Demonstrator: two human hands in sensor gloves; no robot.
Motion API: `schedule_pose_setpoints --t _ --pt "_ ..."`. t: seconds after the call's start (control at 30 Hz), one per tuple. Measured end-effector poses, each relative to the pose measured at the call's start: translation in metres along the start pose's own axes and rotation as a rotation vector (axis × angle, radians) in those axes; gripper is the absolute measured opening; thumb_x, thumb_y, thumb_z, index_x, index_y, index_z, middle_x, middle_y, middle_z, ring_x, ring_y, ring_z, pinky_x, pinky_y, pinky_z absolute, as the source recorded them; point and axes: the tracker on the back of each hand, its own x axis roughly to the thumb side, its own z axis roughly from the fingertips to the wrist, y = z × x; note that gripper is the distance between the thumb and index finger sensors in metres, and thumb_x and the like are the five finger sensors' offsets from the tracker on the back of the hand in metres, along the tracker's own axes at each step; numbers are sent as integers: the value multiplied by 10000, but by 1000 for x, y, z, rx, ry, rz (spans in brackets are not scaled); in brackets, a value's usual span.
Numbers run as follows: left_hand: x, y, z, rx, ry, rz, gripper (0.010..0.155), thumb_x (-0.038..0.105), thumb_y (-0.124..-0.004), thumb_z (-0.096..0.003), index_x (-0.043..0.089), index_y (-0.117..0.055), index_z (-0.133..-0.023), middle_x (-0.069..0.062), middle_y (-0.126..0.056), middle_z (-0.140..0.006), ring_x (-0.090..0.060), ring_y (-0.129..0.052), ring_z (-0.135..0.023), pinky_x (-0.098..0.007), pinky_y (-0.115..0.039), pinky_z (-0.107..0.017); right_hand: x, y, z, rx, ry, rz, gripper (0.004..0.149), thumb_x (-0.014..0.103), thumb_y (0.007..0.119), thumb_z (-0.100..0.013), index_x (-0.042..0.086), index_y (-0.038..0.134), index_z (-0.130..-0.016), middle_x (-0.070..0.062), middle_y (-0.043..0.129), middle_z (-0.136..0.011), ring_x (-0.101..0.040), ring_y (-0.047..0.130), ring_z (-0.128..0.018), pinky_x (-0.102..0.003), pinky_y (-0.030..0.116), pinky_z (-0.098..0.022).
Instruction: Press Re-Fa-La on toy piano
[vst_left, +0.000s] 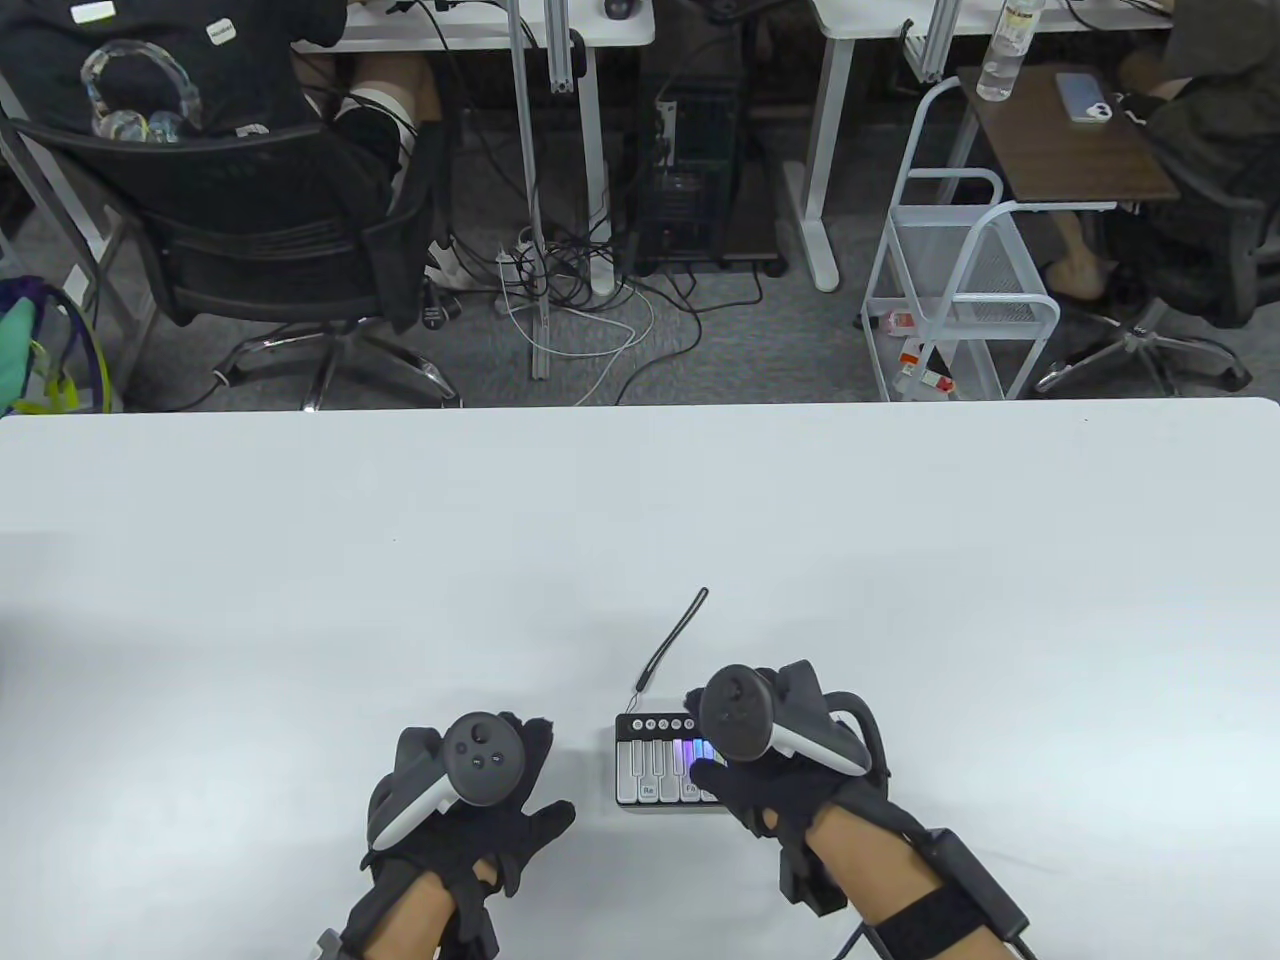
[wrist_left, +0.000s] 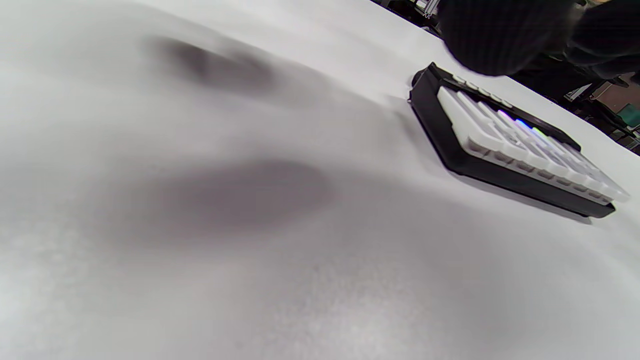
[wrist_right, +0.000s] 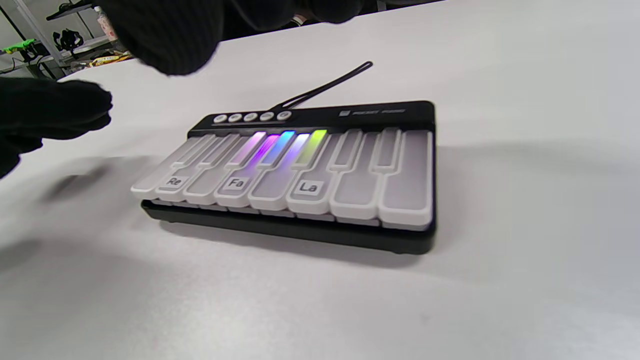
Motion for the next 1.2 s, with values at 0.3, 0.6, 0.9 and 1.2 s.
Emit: schedule_pose_setpoints --t 0.3,0.6,0.9,1.2 --pt "3 0 1 25 -18 -9 855 637 -657 -466 275 -222 -1106 -94 -205 -1185 -445 -244 -1093 -667 -331 -744 -45 3 27 -92 33 -95 732 489 736 -426 207 430 -1028 -116 300 -1118 -484 319 -1043 -666 321 -723" --pt "8 -2 1 35 -51 -11 852 636 -658 -465 278 -223 -1104 -90 -198 -1183 -440 -239 -1095 -665 -332 -747 -80 26 38 -139 85 -183 756 509 731 -423 207 402 -1033 -115 267 -1119 -483 282 -1045 -671 298 -723" --pt "8 -2 1 58 -63 -6 851 635 -660 -462 280 -225 -1102 -86 -196 -1181 -435 -240 -1095 -663 -335 -747 -100 37 43 -170 131 -239 773 516 735 -420 212 381 -1036 -112 221 -1123 -481 241 -1048 -677 266 -722" --pt "7 -5 0 55 -63 0 850 632 -663 -460 277 -229 -1100 -86 -197 -1179 -435 -242 -1094 -662 -339 -747 -108 40 43 -154 152 -268 795 526 742 -415 211 362 -1038 -116 206 -1120 -483 230 -1044 -675 268 -720"
